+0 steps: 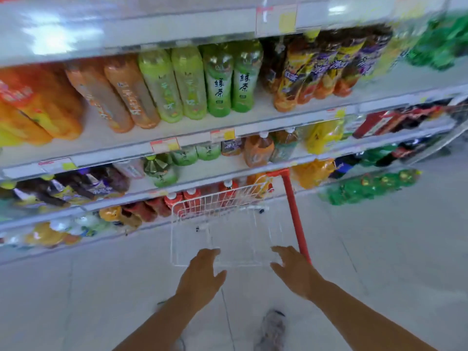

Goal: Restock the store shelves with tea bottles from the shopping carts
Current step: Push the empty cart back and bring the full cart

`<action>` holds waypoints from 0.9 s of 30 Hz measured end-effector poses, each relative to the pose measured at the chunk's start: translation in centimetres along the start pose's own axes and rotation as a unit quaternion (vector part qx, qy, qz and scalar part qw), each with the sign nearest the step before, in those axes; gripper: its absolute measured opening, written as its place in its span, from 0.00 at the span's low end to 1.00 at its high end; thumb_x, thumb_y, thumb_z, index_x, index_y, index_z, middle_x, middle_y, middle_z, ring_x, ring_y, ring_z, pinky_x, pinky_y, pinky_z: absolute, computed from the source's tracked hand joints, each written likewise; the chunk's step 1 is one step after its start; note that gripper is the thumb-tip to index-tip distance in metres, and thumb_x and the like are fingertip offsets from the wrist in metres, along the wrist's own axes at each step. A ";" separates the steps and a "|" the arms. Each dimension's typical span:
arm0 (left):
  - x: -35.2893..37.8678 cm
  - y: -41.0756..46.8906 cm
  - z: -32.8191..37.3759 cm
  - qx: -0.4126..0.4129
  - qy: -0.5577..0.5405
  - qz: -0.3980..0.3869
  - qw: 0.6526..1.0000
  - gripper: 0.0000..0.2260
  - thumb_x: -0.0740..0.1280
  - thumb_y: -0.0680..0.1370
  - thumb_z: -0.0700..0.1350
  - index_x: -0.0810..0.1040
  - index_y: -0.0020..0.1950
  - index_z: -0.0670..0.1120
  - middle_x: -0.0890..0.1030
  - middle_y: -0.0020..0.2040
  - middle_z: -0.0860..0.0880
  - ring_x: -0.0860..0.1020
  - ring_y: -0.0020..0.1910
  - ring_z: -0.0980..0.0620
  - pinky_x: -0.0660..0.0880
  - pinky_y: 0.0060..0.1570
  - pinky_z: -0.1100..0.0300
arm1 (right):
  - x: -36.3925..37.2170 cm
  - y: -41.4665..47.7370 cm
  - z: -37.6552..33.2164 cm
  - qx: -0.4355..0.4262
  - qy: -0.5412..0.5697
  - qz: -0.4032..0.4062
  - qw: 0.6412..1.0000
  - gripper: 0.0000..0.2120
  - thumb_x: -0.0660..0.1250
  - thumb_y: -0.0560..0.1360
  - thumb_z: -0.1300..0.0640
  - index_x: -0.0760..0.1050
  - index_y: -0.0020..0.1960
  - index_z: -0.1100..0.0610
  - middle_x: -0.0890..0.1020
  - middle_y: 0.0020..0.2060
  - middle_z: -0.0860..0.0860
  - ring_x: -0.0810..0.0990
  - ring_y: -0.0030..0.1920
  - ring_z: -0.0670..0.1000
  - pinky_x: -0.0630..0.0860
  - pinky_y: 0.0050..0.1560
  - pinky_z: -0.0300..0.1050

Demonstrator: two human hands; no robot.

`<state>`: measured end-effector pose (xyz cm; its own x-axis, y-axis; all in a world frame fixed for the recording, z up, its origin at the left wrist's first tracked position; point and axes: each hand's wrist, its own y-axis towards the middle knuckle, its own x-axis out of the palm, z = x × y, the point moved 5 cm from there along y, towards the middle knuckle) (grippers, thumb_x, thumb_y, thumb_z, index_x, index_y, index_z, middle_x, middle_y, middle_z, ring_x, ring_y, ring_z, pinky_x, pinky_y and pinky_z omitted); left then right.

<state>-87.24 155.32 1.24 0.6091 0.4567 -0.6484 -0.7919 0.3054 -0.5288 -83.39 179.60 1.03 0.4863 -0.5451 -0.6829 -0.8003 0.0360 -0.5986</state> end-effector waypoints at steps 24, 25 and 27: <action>15.3 10.1 17.5 -0.332 -0.256 0.151 0.895 0.22 0.60 0.80 0.58 0.65 0.74 0.57 0.68 0.73 0.57 0.72 0.68 0.55 0.63 0.70 0.55 | -13.2 21.2 4.2 -0.370 -0.475 -0.170 0.780 0.29 0.60 0.78 0.41 0.61 0.75 0.52 0.63 0.74 0.56 0.56 0.75 0.58 0.55 0.74 0.51; 16.8 10.8 18.2 -0.367 -0.286 0.164 0.870 0.22 0.61 0.80 0.58 0.67 0.73 0.56 0.70 0.71 0.56 0.72 0.68 0.54 0.64 0.71 0.54 | -13.0 22.4 4.5 -0.407 -0.499 -0.179 0.744 0.30 0.60 0.78 0.41 0.59 0.75 0.52 0.60 0.75 0.56 0.53 0.76 0.58 0.52 0.74 0.50; 19.8 11.9 20.0 -0.418 -0.341 0.196 0.819 0.20 0.63 0.79 0.58 0.72 0.69 0.53 0.74 0.66 0.52 0.73 0.67 0.49 0.68 0.67 0.52 | -12.7 24.2 5.2 -0.465 -0.535 -0.201 0.676 0.32 0.60 0.77 0.40 0.58 0.76 0.53 0.58 0.76 0.56 0.50 0.77 0.58 0.49 0.75 0.49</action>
<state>-85.49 184.73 -6.97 -0.0768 0.8303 -0.5519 -0.4414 -0.5247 -0.7279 -107.09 191.75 -7.02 0.3077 0.5815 -0.7531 -0.1606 -0.7484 -0.6435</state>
